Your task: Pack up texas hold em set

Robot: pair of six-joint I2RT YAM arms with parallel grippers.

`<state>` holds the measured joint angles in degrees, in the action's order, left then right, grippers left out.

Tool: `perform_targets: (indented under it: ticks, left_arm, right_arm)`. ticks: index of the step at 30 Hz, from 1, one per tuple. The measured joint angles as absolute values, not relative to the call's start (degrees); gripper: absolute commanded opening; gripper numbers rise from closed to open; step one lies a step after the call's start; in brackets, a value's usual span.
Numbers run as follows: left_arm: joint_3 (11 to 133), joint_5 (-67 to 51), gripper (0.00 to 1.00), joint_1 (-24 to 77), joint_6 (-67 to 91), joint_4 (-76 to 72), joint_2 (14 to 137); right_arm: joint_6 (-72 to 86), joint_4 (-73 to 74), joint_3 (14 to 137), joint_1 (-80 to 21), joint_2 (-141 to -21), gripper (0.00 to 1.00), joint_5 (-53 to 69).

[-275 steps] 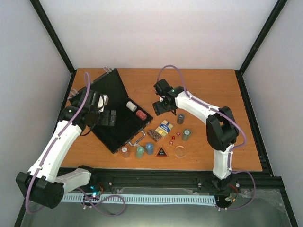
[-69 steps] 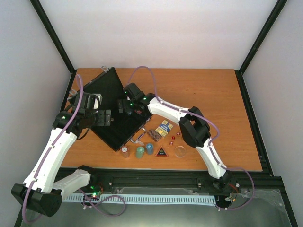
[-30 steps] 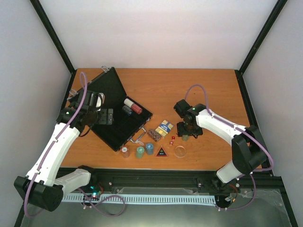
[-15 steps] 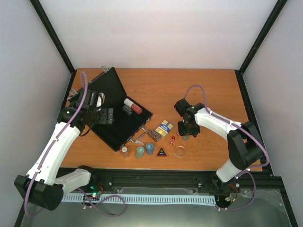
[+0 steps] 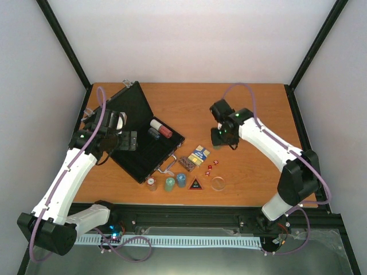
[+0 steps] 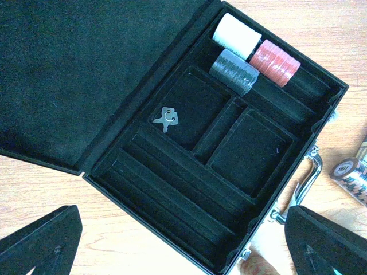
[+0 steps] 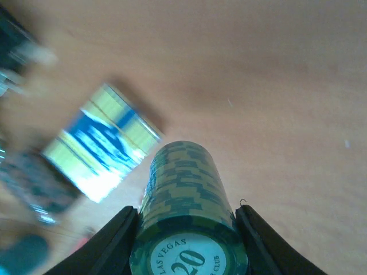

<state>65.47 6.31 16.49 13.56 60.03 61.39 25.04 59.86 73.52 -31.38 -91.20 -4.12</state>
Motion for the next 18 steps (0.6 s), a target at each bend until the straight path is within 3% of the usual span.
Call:
perform_targets:
  ticks: [4, 9, 18]
  left_arm:
    - [65.5, 6.3, 1.0, 16.5, 13.6, 60.0, 61.3]
    - [65.6, 6.5, 1.0, 16.5, 13.6, 60.0, 60.7]
    - [65.6, 6.3, 1.0, 16.5, 14.2, 60.0, 60.3]
  right_arm:
    - [24.9, 54.9, 80.9, -31.2, -91.0, 0.03, 0.2]
    - [28.3, 44.2, 79.7, -31.3, -92.1, 0.03, 9.5]
    - [31.2, 28.2, 82.1, -36.5, -104.8, 0.03, 15.5]
